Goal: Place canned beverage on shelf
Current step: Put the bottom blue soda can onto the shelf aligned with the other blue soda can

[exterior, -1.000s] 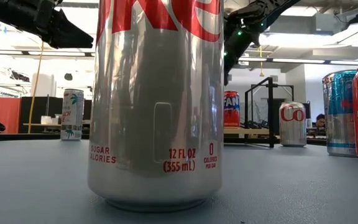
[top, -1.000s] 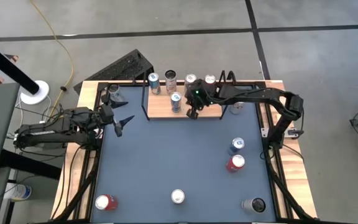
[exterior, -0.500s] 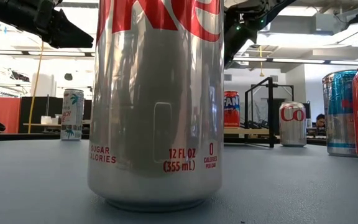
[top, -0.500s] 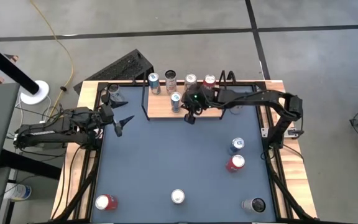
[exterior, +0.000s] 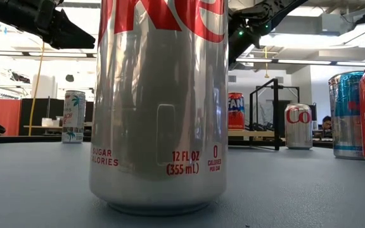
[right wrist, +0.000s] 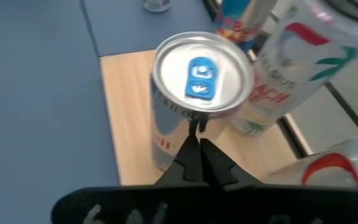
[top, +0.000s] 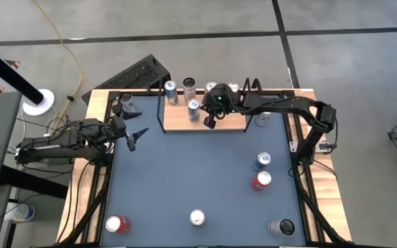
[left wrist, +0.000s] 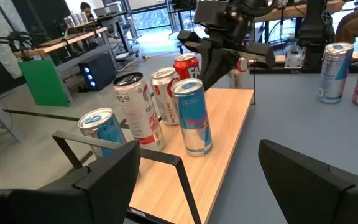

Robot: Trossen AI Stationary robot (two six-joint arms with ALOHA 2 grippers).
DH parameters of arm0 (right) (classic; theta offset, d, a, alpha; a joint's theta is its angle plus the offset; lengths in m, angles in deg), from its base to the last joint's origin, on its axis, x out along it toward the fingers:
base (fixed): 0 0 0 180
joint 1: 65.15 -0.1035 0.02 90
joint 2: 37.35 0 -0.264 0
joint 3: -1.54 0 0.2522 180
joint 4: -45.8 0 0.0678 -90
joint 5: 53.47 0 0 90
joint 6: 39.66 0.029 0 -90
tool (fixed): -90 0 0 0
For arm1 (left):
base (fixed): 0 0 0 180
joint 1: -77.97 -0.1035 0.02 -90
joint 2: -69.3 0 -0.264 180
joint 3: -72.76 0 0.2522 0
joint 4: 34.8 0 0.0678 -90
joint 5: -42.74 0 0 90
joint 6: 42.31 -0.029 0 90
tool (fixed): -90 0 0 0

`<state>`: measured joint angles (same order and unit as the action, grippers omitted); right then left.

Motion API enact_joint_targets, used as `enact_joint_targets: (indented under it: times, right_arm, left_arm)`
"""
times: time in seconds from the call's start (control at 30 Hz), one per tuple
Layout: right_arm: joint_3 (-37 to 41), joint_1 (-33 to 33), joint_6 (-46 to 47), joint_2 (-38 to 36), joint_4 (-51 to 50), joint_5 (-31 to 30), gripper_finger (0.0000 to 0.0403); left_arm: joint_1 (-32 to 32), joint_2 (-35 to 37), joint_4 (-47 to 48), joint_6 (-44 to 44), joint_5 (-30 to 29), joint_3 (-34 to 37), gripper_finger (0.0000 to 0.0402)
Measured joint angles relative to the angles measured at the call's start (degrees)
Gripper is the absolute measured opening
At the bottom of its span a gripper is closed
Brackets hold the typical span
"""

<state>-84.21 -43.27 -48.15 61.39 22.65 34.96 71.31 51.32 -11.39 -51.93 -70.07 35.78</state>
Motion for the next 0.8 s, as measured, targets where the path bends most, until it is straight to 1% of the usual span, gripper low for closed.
enact_joint_targets:
  times: [0.2,0.33,0.43,0.5,0.6,0.67,0.8]
  right_arm:
    - [0.11,0.4,0.97,0.0,1.79,-0.07,0.0]
    - [0.15,-0.57,3.37,0.0,-1.89,-0.07,0.0]
    - [0.15,-1.08,5.92,0.0,-2.55,-0.69,0.0]
    - [0.15,-1.88,7.47,0.21,-1.76,-4.09,0.0]
    - [0.17,-3.2,9.56,0.98,-1.05,-11.13,0.0]
    - [0.26,-3.67,11.54,0.98,-1.31,-12.66,0.0]
    - [0.17,-4.39,15.03,0.94,-0.8,-13.81,0.0]
  left_arm:
    - [0.0,0.0,0.09,0.37,0.0,0.0,0.0318]
    - [0.0,-0.02,0.89,1.28,0.0,0.0,0.0318]
    - [-0.02,-0.02,0.79,1.12,-0.02,0.0,0.0318]
    - [0.0,-0.02,0.68,1.05,-0.01,0.0,0.0318]
    - [-0.01,-0.02,0.64,0.98,0.01,0.0,0.0318]
    - [-0.01,-0.02,0.74,1.05,0.32,0.0,0.0318]
    - [-0.01,-0.02,0.9,1.18,0.97,0.0,0.0318]
